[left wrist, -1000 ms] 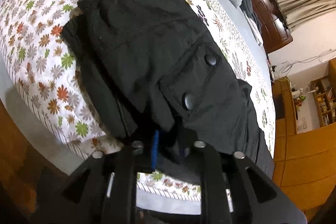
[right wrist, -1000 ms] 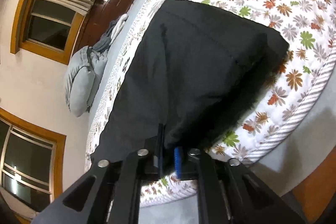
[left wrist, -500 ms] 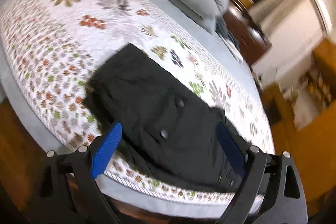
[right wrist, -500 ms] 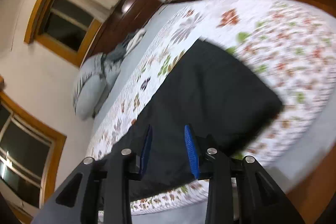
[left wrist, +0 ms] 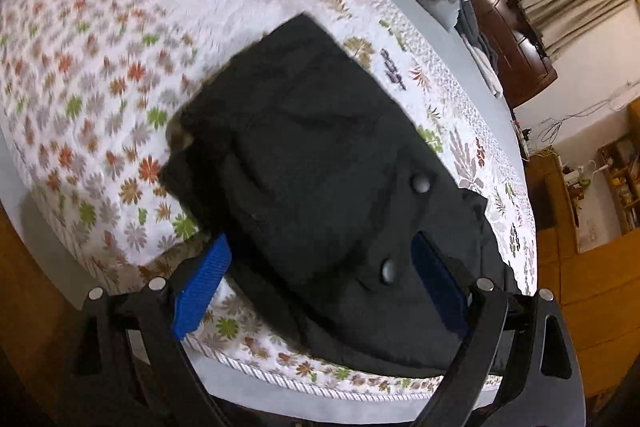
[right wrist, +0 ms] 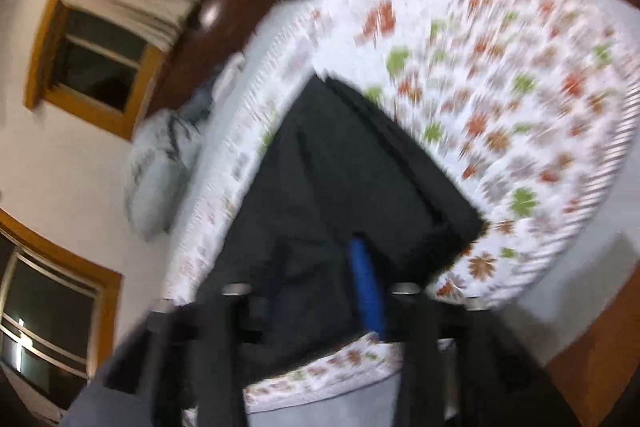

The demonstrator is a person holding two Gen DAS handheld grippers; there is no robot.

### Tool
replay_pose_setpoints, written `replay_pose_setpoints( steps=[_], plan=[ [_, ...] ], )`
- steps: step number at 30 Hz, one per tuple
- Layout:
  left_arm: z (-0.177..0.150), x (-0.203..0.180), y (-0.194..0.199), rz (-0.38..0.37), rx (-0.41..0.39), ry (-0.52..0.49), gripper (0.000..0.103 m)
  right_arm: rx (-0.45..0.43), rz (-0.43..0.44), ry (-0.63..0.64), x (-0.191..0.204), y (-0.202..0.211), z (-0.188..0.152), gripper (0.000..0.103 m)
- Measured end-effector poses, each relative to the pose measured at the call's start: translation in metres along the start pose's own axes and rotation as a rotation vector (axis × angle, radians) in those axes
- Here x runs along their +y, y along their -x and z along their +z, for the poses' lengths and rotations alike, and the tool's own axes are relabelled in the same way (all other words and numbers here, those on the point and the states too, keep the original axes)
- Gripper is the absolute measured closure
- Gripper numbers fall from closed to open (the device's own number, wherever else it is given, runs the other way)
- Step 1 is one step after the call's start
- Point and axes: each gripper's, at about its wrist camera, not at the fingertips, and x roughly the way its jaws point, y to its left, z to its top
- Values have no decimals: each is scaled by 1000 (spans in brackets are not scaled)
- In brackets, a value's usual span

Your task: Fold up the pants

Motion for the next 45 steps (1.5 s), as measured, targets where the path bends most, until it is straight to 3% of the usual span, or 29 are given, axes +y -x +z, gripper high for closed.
replay_pose_setpoints(
  steps=[4, 9, 18, 24, 30, 36, 43, 44, 45],
  plan=[
    [-4, 7, -1, -11, -11, -3, 11, -40, 47, -98, -20, 29, -2, 39],
    [-15, 15, 3, -9, -15, 17, 10, -57, 73, -185, -43, 25, -7, 35],
    [-27, 8, -3, 31, -29, -7, 9, -71, 91, -184, -55, -1, -3, 20],
    [-25, 6, -2, 36, -38, 12, 8, -76, 144, -175, -53, -8, 12, 20],
    [-26, -4, -7, 55, -45, 9, 8, -76, 158, -105, -52, -14, -3, 20],
    [-29, -7, -8, 59, -52, 21, 8, -92, 208, -135, -51, -27, 7, 20],
    [-33, -7, -10, 52, -60, 22, 8, -91, 192, -96, -46, -34, 5, 21],
    [-32, -6, -9, 47, -61, 28, 8, -84, 175, -91, -43, -36, 8, 24],
    [-32, -6, -9, 44, -63, 31, 8, -81, 162, -89, -42, -38, 9, 35]
  ],
)
